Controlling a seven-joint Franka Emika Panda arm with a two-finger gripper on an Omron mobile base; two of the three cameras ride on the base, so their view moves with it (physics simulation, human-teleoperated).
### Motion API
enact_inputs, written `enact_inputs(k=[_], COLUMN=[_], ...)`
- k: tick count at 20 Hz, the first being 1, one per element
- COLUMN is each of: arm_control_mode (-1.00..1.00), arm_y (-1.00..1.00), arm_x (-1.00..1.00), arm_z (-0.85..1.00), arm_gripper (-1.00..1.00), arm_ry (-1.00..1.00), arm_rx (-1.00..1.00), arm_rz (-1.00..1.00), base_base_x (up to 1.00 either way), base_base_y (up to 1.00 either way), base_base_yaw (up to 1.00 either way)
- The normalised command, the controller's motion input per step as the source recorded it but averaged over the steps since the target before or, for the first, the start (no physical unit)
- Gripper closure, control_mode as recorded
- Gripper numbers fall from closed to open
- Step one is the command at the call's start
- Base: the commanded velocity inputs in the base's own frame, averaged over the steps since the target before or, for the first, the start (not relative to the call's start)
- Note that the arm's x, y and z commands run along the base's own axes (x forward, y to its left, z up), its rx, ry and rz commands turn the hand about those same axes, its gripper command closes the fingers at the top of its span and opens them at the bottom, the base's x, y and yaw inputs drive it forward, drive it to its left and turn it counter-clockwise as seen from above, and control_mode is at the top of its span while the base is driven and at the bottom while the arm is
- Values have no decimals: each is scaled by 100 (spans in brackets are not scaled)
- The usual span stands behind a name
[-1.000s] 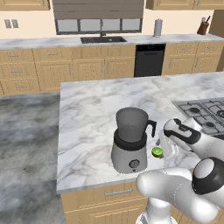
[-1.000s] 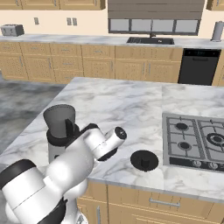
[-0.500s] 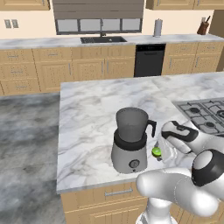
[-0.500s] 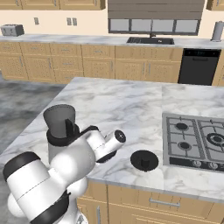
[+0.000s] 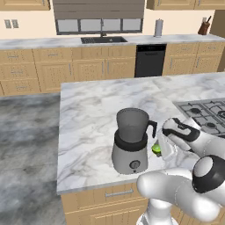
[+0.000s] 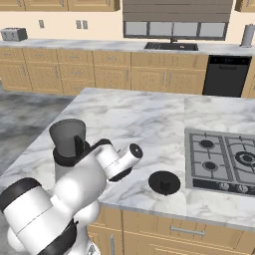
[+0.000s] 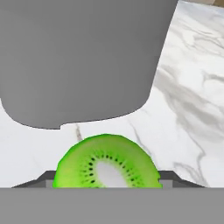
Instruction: Open the blender lid, put the kiwi in the blender, close the lid, and start the blender.
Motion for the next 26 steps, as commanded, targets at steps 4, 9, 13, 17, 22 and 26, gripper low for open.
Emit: enact_inputs(k=[4, 9, 13, 17, 22, 26], arm_control_mode=[-100, -100, -100, -100, -100, -100], arm_y=[0, 0, 0, 9, 43, 75], arm_x=[-10, -13, -16, -10, 0, 0], arm_z=[100, 100, 100, 100, 100, 81], arm_gripper=[100, 100, 100, 100, 100, 100], arm_ry=[-19, -19, -18, -13, -3, 1], arm_rx=[0, 0, -6, -11, -17, -21], arm_rz=[0, 0, 0, -2, 0, 0], base_base_x=[0, 0, 0, 0, 0, 0], base_base_y=[0, 0, 0, 0, 0, 0], base_base_yaw=[0, 0, 0, 0, 0, 0])
